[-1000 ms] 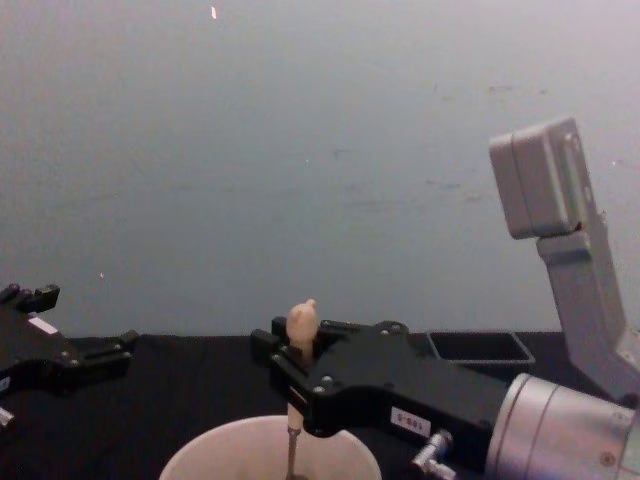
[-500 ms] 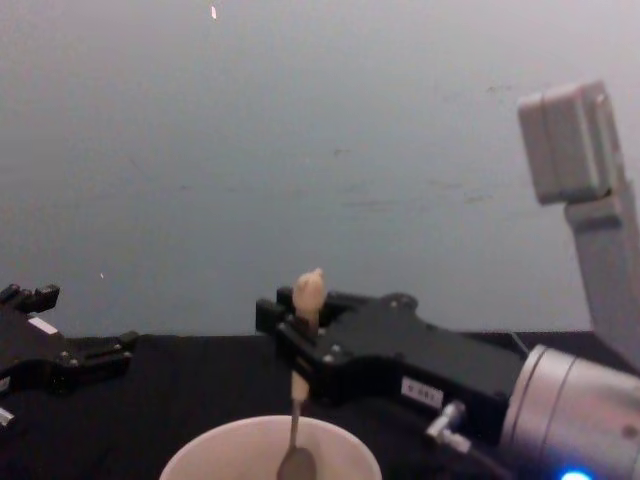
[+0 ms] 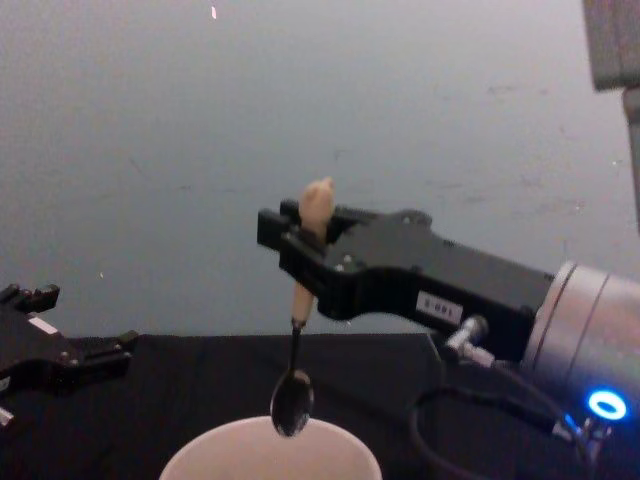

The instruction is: Pick up the stirring spoon with one hand, stir inside the cup, then place it back in its original position.

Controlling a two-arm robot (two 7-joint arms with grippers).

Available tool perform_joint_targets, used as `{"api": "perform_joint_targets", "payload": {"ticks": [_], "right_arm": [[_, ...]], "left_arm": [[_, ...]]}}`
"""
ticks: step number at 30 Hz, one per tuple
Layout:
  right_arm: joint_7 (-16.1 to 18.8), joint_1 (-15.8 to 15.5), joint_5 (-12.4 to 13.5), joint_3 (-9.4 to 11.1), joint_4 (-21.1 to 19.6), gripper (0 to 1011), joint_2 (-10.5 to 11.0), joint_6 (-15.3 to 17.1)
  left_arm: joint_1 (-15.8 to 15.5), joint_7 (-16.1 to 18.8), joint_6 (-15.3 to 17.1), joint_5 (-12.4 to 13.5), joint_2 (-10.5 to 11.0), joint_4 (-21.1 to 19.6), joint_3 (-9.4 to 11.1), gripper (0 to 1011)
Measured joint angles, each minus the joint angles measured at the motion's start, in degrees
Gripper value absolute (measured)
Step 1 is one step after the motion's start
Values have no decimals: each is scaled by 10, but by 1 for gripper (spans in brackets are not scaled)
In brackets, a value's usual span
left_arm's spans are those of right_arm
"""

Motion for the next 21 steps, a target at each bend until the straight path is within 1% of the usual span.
{"api": "perform_joint_targets", "payload": {"ticks": [9,16,21], "right_arm": [[-6,-1,6,10,-30,164,9,-8],[-24,-2,4,27,-45,164,16,-4],[-39,-3,3,43,-53,164,19,2]], "left_arm": [[0,0,0,0,0,0,0,1001],[0,0,0,0,0,0,0,1001],[0,0,0,0,0,0,0,1001]]}}
